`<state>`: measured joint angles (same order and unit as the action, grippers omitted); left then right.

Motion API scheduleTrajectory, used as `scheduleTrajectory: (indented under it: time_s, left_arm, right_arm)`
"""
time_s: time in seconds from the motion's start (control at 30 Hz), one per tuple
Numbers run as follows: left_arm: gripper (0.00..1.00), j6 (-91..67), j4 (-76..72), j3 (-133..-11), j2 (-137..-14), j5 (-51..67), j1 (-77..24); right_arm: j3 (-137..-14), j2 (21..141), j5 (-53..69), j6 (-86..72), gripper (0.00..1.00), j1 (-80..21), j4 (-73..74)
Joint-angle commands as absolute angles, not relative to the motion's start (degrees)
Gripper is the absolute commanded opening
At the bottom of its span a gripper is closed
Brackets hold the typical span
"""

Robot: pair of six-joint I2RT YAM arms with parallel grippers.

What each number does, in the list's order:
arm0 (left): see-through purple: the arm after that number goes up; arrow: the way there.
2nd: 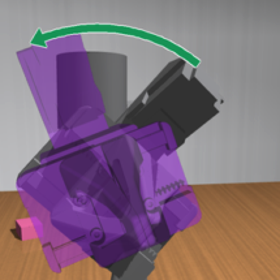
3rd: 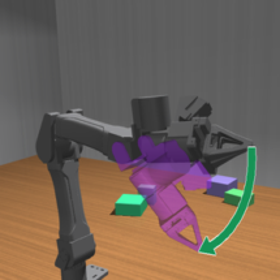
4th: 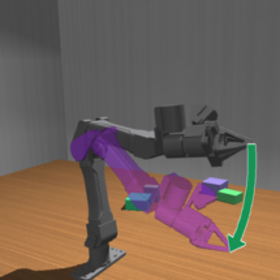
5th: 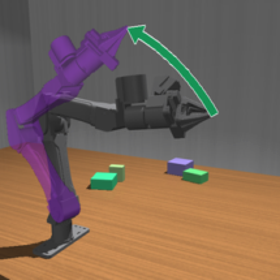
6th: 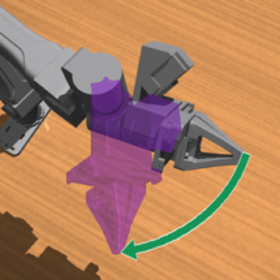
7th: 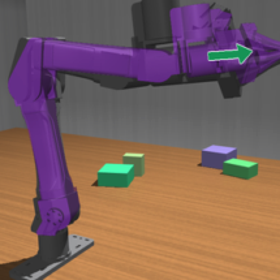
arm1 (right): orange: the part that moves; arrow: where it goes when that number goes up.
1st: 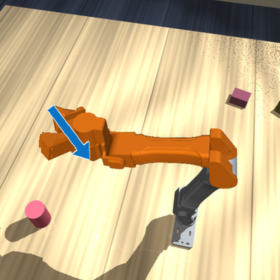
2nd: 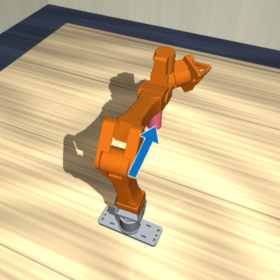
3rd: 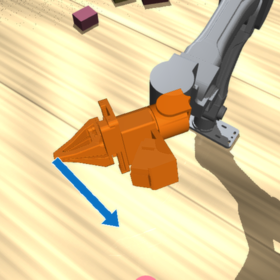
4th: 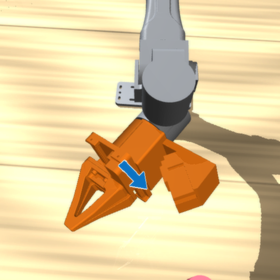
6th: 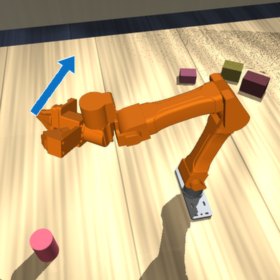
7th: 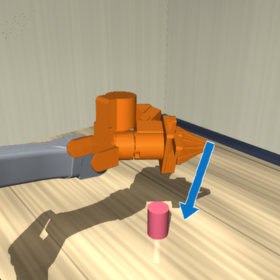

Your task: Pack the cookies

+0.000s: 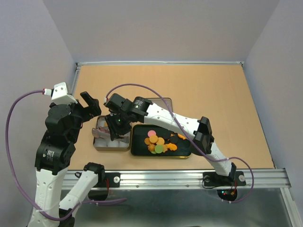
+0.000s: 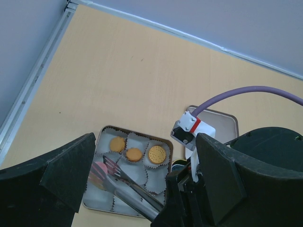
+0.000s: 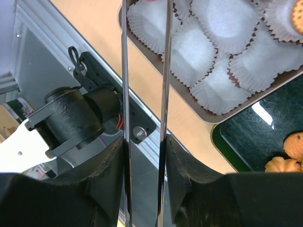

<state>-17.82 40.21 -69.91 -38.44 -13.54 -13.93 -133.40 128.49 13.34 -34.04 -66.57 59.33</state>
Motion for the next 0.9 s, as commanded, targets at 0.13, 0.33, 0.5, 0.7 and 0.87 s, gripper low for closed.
scheduleTrajectory:
  time_s: [0.13,0.33,0.5,0.7,0.87]
  left_arm:
    - [0.99,-16.4,38.7,-71.7,-38.2,-13.7,-14.3]
    - [0.99,-16.1,38.6,-71.3,-38.1,-13.7,-14.3]
    - [0.99,-16.0,38.5,-70.9,-37.8,-13.7,-14.2]
    - [0.99,-15.6,38.3,-70.5,-37.6,-13.6,-14.3]
    - [0.99,-15.6,38.3,-70.4,-37.5,-13.4,-14.3]
  right_arm:
    - [-134.6,127.8,9.8,-34.7,0.33,-66.4,56.1]
    - [-134.2,128.2,9.1,-35.0,0.40,-66.4,56.1]
    - [-133.9,128.5,9.1,-35.1,0.47,-66.4,56.1]
    - [-133.9,128.6,9.1,-35.3,0.50,-66.3,56.1]
    - [-134.3,128.8,8.5,-35.4,0.50,-66.3,56.1]
